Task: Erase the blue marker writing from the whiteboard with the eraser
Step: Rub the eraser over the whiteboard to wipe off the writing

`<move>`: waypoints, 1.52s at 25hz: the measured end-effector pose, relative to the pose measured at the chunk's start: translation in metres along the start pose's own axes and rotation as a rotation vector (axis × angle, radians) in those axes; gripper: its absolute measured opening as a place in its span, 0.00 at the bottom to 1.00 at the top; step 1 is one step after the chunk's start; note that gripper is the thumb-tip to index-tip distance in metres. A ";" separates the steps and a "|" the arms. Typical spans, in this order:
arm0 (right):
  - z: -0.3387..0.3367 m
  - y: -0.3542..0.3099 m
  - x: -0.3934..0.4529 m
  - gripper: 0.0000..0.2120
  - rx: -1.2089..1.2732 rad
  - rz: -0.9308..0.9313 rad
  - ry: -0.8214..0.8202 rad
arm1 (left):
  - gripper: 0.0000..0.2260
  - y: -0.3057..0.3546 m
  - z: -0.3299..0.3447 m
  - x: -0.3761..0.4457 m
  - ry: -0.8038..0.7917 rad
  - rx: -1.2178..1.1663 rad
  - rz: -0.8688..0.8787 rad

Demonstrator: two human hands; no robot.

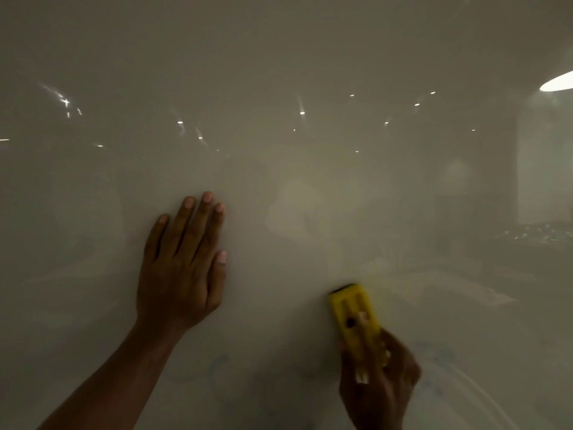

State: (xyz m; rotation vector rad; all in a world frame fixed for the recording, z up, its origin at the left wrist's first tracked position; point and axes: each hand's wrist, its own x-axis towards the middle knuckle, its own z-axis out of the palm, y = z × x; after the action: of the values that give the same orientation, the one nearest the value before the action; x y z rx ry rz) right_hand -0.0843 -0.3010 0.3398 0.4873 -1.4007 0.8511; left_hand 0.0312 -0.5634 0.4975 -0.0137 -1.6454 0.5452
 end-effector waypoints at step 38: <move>0.083 -0.247 -0.042 0.17 0.351 -0.835 -0.246 | 0.28 -0.185 -0.071 -0.148 -0.173 0.111 -0.068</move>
State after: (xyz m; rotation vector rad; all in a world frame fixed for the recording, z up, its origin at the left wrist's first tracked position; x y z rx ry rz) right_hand 0.0516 -0.5269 0.3562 1.3666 -1.0989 0.3436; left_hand 0.1781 -0.7502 0.4286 0.1744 -1.7745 0.5980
